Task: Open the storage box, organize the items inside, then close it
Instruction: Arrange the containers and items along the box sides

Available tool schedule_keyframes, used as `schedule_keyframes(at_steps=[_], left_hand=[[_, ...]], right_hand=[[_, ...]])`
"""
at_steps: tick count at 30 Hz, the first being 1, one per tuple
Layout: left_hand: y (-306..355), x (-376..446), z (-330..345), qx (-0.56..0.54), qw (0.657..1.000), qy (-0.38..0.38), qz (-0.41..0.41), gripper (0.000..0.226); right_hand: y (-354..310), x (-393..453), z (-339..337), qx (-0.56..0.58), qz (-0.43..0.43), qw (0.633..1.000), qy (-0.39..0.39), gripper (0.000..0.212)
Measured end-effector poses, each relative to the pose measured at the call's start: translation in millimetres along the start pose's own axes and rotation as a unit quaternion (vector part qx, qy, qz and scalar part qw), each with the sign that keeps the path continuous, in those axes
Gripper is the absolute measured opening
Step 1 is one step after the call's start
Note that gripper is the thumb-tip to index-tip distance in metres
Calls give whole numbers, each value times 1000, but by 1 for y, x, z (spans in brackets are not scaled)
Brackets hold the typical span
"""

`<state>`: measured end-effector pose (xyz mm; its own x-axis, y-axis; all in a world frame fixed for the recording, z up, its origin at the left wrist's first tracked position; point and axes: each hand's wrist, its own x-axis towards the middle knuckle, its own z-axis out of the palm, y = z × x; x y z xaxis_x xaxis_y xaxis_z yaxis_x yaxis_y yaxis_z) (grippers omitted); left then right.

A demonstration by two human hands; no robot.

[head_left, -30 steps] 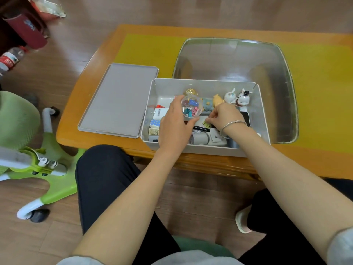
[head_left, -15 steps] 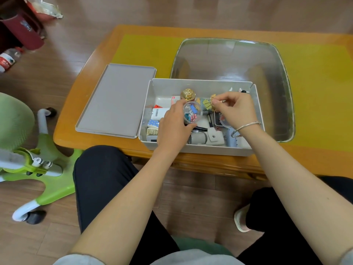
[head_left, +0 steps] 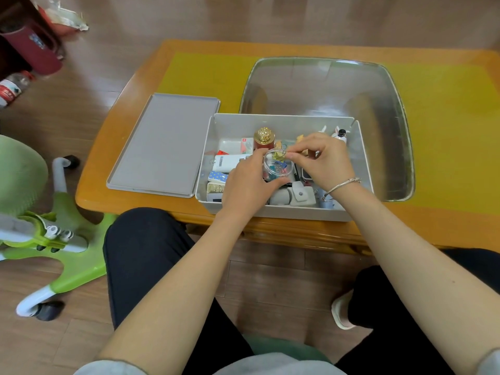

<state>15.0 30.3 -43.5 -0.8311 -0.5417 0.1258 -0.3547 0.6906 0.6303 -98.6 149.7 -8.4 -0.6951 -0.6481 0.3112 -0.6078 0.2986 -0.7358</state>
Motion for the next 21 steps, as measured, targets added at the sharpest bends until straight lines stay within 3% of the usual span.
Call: schedule_keyframes(at_steps=[6, 8, 11, 14, 16, 18, 21], left_hand=[[1, -1, 0, 0, 999, -29, 16, 59], [-2, 1, -1, -34, 999, -17, -27, 55], [-5, 5, -4, -122, 987, 53, -91, 61], [-3, 3, -5, -130, 982, 112, -82, 65], [-2, 2, -4, -125, 983, 114, -78, 64], [-2, 2, -4, -125, 982, 108, -92, 63], [-2, 1, -6, -110, 984, 101, -97, 66]], right_hand=[[0, -3, 1, -20, -9, 999, -29, 22], [2, 1, -3, 1, 16, 1000, -21, 27], [12, 5, -18, -33, 82, 996, -4, 18], [24, 3, -26, -163, 139, 970, -117, 13], [28, -1, -23, -215, 151, 952, -158, 11], [28, -3, -17, -261, 142, 935, -193, 10], [26, 1, -11, -349, 96, 888, -284, 28]])
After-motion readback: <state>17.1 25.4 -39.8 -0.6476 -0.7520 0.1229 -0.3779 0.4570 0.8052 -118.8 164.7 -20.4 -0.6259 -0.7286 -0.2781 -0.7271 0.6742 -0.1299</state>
